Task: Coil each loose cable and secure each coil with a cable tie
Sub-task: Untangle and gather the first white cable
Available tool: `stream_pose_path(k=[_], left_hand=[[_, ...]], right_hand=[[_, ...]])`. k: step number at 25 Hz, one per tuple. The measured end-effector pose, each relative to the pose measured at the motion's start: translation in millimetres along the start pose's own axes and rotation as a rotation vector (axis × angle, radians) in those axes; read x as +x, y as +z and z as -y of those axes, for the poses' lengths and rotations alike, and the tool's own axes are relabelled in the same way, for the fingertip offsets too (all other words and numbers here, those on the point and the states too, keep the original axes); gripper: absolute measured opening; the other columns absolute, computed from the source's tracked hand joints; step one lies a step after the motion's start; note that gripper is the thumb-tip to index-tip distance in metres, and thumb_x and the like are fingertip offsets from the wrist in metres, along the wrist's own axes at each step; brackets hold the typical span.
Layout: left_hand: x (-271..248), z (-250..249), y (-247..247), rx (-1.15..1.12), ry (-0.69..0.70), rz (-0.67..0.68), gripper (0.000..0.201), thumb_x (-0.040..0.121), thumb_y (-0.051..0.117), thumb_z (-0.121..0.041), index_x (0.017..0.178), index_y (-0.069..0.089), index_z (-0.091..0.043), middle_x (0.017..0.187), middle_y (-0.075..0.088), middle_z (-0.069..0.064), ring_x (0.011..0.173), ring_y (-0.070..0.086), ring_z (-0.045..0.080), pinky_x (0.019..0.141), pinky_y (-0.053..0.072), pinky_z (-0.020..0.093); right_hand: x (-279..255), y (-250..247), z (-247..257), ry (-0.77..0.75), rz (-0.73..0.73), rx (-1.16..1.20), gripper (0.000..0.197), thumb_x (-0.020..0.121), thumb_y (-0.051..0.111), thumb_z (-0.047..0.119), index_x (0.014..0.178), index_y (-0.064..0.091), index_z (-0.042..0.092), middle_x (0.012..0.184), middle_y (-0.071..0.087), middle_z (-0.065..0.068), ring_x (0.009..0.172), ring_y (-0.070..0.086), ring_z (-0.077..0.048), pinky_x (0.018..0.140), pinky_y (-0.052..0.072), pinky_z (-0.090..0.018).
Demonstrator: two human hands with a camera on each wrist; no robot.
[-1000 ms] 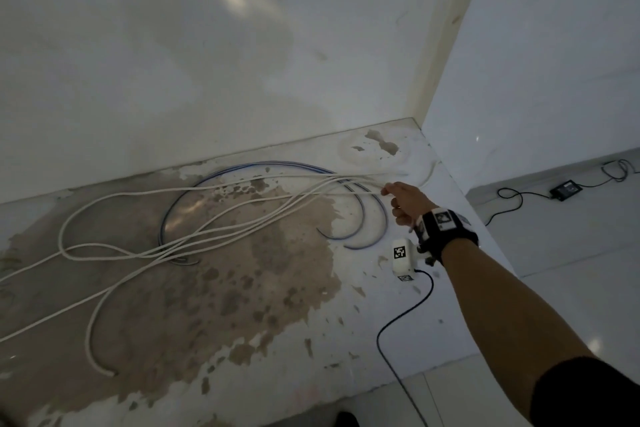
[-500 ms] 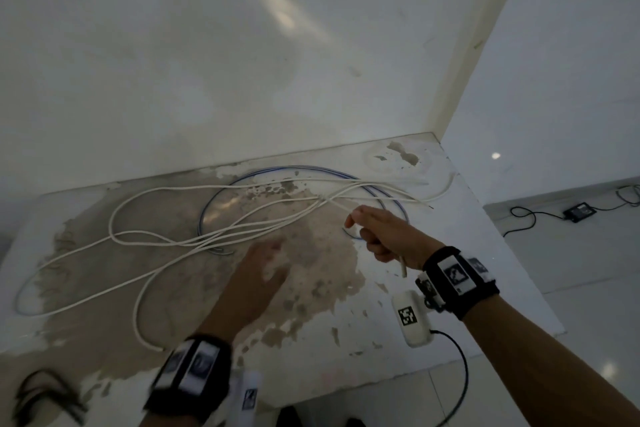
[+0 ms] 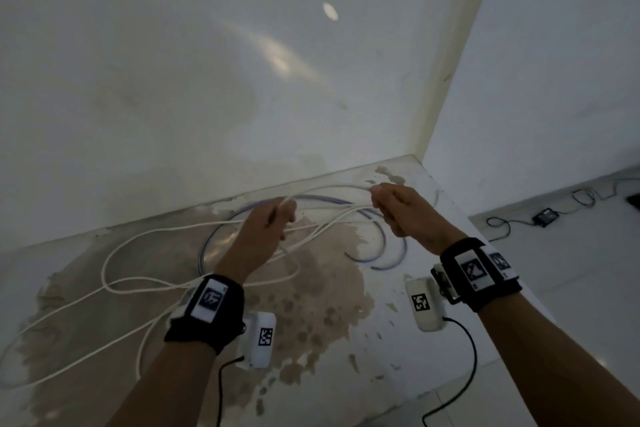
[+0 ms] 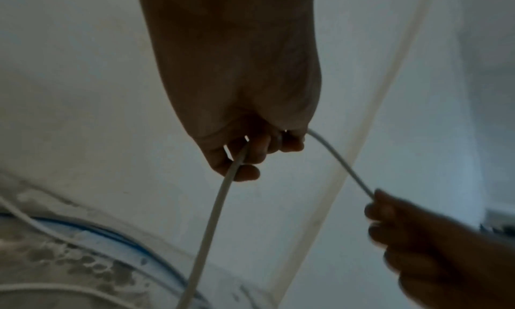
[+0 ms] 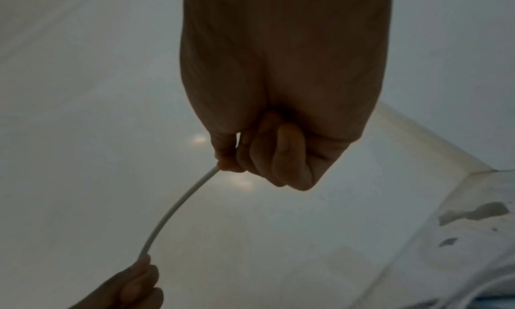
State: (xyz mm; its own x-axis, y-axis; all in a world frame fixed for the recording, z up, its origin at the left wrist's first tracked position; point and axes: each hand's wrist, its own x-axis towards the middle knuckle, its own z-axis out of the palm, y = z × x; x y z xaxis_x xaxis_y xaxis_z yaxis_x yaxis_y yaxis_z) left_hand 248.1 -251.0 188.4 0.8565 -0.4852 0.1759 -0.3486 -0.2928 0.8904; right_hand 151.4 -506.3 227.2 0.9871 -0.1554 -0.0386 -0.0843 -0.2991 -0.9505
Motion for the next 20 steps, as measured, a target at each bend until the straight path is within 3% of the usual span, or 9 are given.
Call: stream_pose_path(k=[4,7,9,10,12,14,15,17,20], left_hand=[[0,-35,12,-0.532,-0.245,0.019,0.037,0.103,0.04,-0.037,0.077,0.055,-0.017,0.054,0.027,-0.008,0.045,0.027,0.009,0.051,0.035,0.025],[12,-57,13,-0.585,-0.233,-0.005,0.036,0.104,0.036,-0.035,0.074,0.048,-0.019,0.054,0.024,-0.011,0.043,0.02,0.007,0.042,0.024,0.019],[20,-69,16,-0.616,-0.213,-0.049,0.035,0.106,0.033,-0.032,0.076,0.045,-0.019,0.054,0.023,-0.011,0.042,0.016,0.006,0.04,0.018,0.017],[22,-75,20,-0.635,-0.208,-0.075,0.034,0.106,0.032,-0.032,0.077,0.046,-0.019,0.054,0.023,-0.01,0.042,0.015,0.006,0.04,0.017,0.017],[24,-83,29,-0.698,-0.21,-0.119,0.034,0.106,0.031,-0.031,0.079,0.047,-0.018,0.055,0.022,-0.009,0.042,0.014,0.006,0.04,0.016,0.017],[25,-88,30,-0.745,-0.234,-0.166,0.033,0.106,0.032,-0.03,0.081,0.048,-0.018,0.056,0.019,-0.008,0.042,0.014,0.006,0.039,0.015,0.019],[25,-91,26,-0.753,-0.249,-0.189,0.032,0.106,0.032,-0.029,0.082,0.05,-0.018,0.055,0.02,-0.008,0.042,0.014,0.006,0.039,0.015,0.019],[24,-95,13,-0.752,-0.288,-0.214,0.03,0.105,0.033,-0.026,0.086,0.053,-0.014,0.052,0.023,-0.008,0.041,0.017,0.006,0.038,0.017,0.019],[22,-95,-14,-0.659,-0.333,-0.226,0.03,0.105,0.033,-0.026,0.092,0.057,-0.012,0.053,0.024,-0.007,0.04,0.019,0.006,0.039,0.018,0.019]], right_hand=[[27,7,13,-0.089,0.02,0.109,0.036,0.106,0.042,0.037,0.077,0.048,0.014,0.061,0.024,-0.001,0.048,0.019,-0.011,0.043,0.019,-0.023],[38,0,22,-0.106,0.099,0.148,0.033,0.105,0.045,0.034,0.082,0.053,0.011,0.065,0.017,-0.004,0.052,0.015,-0.015,0.047,0.016,-0.028],[46,-1,24,-0.059,0.074,0.324,0.032,0.105,0.046,0.034,0.086,0.057,0.01,0.064,0.017,-0.003,0.051,0.015,-0.014,0.047,0.017,-0.026],[48,5,24,-0.003,0.056,0.442,0.032,0.104,0.047,0.036,0.09,0.06,0.011,0.062,0.021,0.0,0.048,0.019,-0.012,0.045,0.021,-0.024],[48,25,20,0.122,0.128,0.569,0.035,0.103,0.045,0.044,0.104,0.065,0.015,0.064,0.045,0.003,0.052,0.043,-0.011,0.051,0.036,-0.024],[42,49,9,0.129,0.347,0.41,0.043,0.104,0.035,0.047,0.114,0.066,0.018,0.088,0.068,0.001,0.081,0.064,-0.016,0.074,0.046,-0.032],[36,59,4,0.099,0.462,0.319,0.047,0.105,0.03,0.047,0.112,0.067,0.019,0.096,0.07,0.0,0.093,0.066,-0.019,0.083,0.046,-0.036],[29,70,-5,0.049,0.608,0.26,0.049,0.106,0.03,0.046,0.092,0.066,0.017,0.089,0.067,-0.003,0.089,0.065,-0.023,0.09,0.046,-0.043],[26,64,-15,-0.064,0.662,0.105,0.042,0.105,0.039,0.041,0.075,0.056,0.018,0.07,0.048,-0.001,0.065,0.048,-0.017,0.073,0.041,-0.04]])
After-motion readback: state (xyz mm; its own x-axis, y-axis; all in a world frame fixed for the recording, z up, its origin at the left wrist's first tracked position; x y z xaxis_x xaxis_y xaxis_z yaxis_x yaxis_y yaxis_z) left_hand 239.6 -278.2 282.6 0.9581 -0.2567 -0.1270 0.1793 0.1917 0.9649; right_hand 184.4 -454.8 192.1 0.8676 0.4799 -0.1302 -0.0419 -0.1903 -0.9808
